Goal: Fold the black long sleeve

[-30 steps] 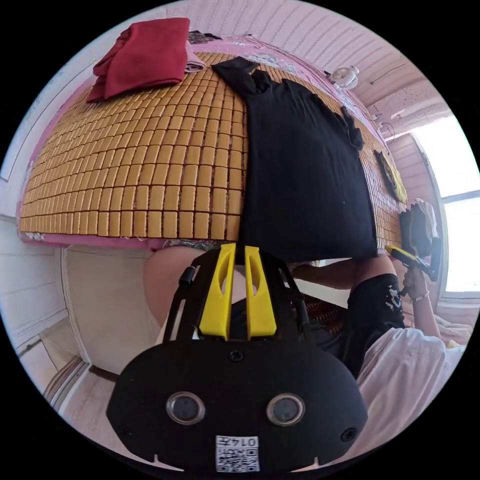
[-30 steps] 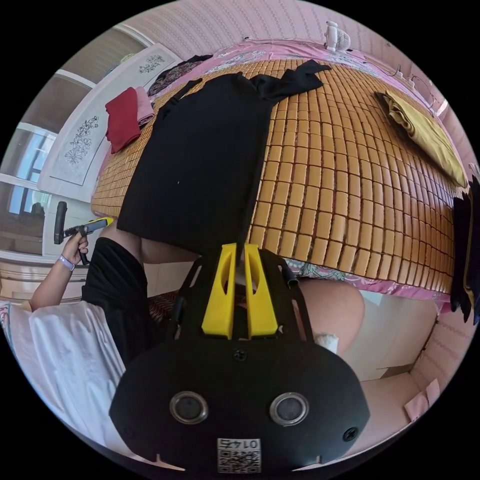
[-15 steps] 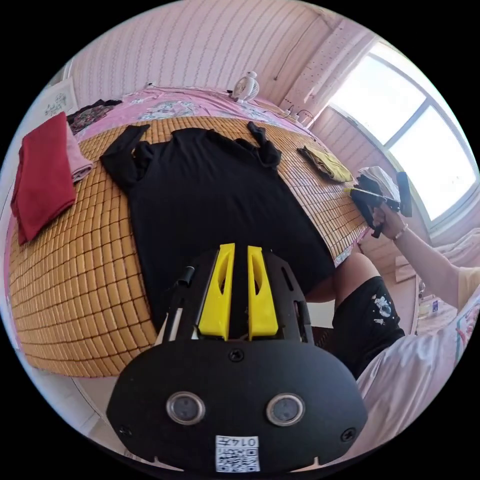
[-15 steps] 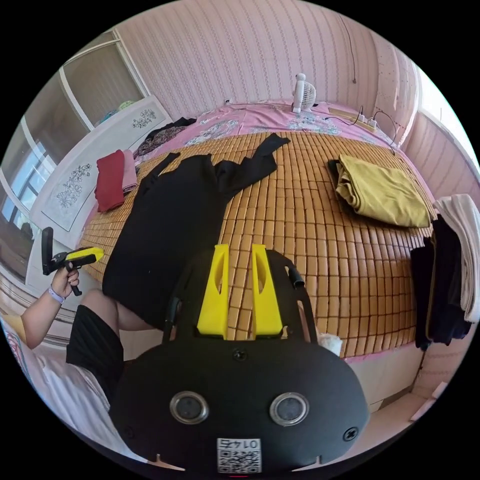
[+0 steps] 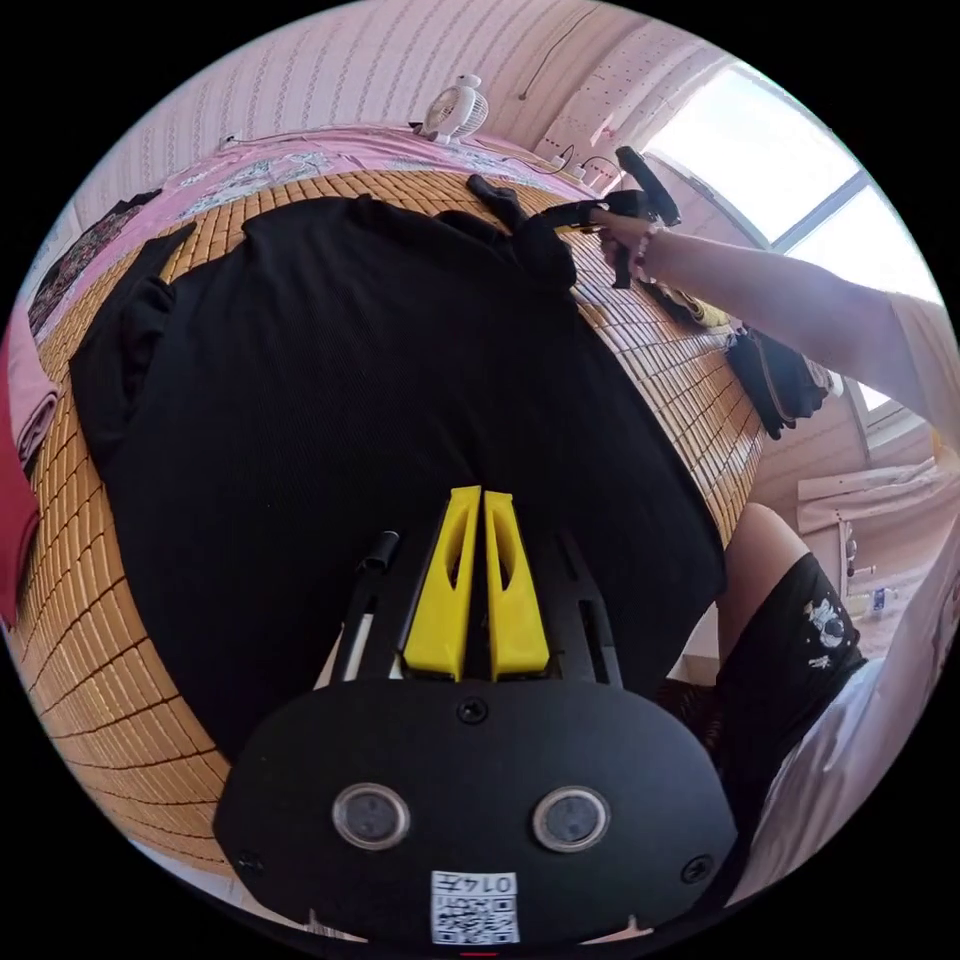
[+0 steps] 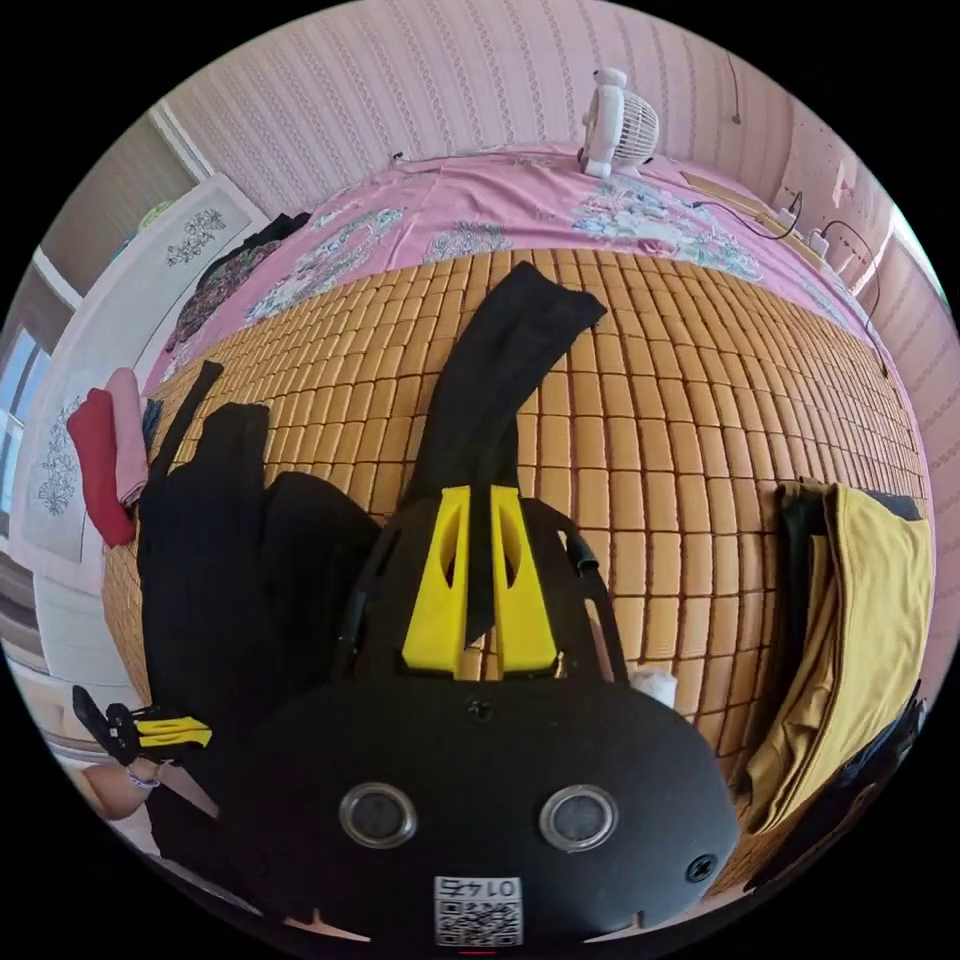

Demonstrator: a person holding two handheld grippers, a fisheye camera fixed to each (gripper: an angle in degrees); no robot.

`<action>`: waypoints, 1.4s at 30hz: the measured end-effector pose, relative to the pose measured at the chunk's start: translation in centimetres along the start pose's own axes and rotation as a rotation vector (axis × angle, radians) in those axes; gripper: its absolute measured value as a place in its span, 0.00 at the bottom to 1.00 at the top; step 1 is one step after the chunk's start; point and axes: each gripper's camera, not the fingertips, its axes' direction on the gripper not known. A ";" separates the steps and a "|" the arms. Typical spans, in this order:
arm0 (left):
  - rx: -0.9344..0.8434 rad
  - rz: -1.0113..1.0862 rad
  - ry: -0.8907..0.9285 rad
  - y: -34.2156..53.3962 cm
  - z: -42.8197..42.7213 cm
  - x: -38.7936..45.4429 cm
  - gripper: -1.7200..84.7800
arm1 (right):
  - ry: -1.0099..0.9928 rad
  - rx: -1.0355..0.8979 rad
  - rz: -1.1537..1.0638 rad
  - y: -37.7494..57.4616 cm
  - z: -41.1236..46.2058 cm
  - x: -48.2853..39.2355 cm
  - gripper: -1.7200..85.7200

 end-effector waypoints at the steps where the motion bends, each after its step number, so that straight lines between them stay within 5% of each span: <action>1: -0.025 0.012 -0.017 -0.5 0.5 0.1 0.01 | -0.016 -0.014 -0.011 0.6 -0.5 0.4 0.03; 14: 0.003 -0.006 0.070 -6.6 -0.2 -1.1 0.03 | -0.172 0.015 0.101 15.3 -20.2 2.4 0.03; 18: 0.043 0.049 0.070 -12.7 1.5 -1.5 0.05 | 0.013 -0.034 0.165 17.4 -18.5 5.4 0.08; 24: 0.048 0.168 0.054 -23.2 7.0 -0.8 0.08 | 0.038 -0.184 0.222 21.6 -12.6 7.2 0.14; 29: -0.062 0.191 0.002 -28.7 14.2 -0.3 0.08 | 0.115 -0.260 0.182 22.9 -10.2 7.5 0.06; 35: -0.142 0.213 -0.060 -30.3 18.9 -0.3 0.07 | -0.312 -0.264 0.297 24.5 -18.2 13.3 0.03; 40: -0.139 0.179 -0.023 -31.7 19.7 -0.9 0.08 | 0.080 -0.165 0.462 27.6 -22.3 19.0 0.06; 42: -0.119 0.172 -0.009 -32.2 19.5 -1.0 0.08 | 0.014 -0.128 0.460 28.3 -21.6 18.2 0.07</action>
